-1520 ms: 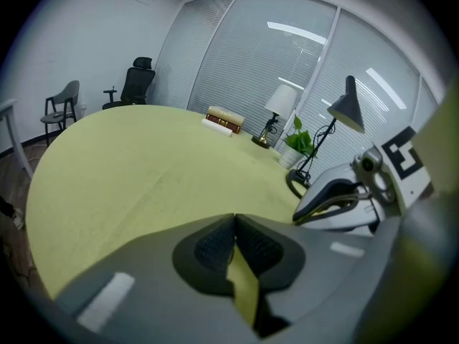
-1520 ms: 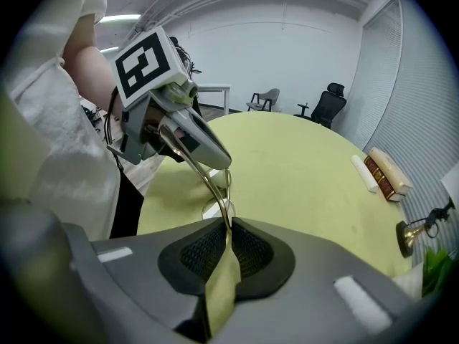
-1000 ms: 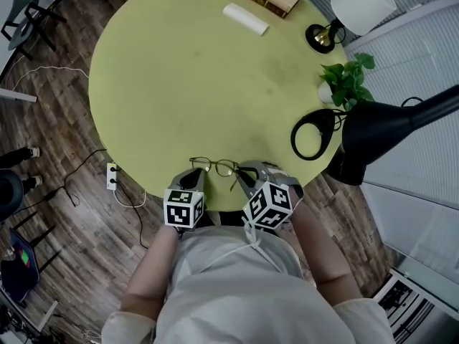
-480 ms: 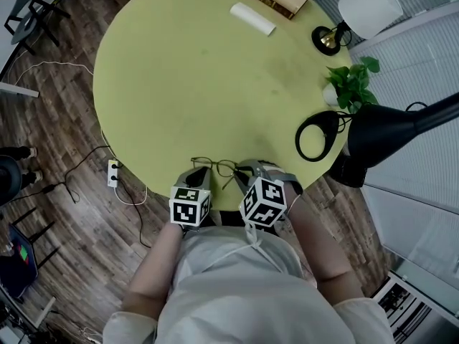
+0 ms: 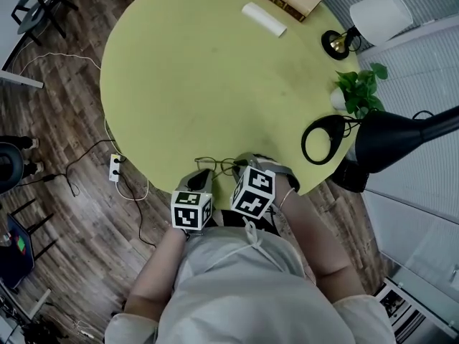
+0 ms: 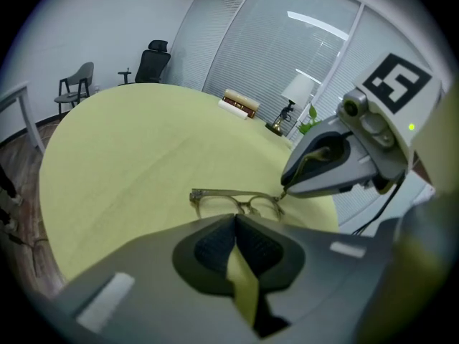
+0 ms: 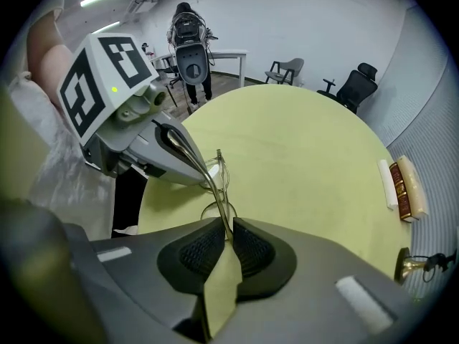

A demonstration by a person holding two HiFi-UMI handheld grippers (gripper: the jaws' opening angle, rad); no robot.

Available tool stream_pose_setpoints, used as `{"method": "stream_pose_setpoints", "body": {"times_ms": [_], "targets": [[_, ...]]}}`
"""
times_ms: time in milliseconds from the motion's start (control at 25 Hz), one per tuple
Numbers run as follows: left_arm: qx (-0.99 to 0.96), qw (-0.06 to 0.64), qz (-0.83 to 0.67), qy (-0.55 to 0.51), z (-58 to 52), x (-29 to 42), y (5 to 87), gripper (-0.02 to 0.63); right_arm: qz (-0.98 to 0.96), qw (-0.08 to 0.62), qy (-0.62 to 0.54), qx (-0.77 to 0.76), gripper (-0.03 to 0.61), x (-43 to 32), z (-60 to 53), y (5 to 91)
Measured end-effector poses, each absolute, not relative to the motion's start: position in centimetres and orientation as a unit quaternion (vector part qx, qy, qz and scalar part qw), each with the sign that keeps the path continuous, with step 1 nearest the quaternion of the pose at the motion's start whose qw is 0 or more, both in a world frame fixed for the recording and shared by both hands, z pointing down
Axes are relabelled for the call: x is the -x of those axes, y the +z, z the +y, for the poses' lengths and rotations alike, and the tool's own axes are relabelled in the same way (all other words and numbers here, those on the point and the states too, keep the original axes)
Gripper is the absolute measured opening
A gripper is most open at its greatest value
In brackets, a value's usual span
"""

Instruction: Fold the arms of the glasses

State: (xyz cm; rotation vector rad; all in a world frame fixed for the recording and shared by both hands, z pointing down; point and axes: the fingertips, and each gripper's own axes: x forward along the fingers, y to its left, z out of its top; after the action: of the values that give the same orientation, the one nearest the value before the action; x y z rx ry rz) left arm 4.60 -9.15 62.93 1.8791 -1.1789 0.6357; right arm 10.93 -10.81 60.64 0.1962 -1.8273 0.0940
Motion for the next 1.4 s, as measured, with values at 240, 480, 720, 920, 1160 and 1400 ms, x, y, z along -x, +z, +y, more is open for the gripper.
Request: {"method": "stream_pose_setpoints", "body": {"times_ms": [240,480,720,920,1160,1400], "targets": [[-0.728,0.425,-0.485,0.23,-8.9,-3.4,63.2,0.006,-0.78,0.62,0.053,-0.059,0.038,-9.5,-10.5,61.1],[-0.718,0.432,-0.491,0.237,-8.5,-2.5,63.9,0.006,-0.784,0.616,0.042,-0.064,0.018,-8.4,-10.5,62.1],[-0.718,0.433,-0.488,0.242,-8.4,-2.5,64.1,0.006,-0.79,0.609,0.037,-0.06,0.018,-8.1,-10.8,62.6],[-0.719,0.436,-0.484,0.243,-8.4,-2.4,64.1,0.006,-0.794,0.604,0.035,-0.053,0.02,-7.8,-10.9,62.7],[-0.744,0.422,-0.486,0.179,-10.2,-2.7,60.1,0.006,-0.803,0.593,0.019,-0.056,0.021,-7.5,-11.2,62.8],[-0.746,0.423,-0.488,0.162,-13.2,-2.3,59.7,0.006,-0.802,0.595,-0.007,-0.053,0.021,-7.4,-11.3,62.8]]}}
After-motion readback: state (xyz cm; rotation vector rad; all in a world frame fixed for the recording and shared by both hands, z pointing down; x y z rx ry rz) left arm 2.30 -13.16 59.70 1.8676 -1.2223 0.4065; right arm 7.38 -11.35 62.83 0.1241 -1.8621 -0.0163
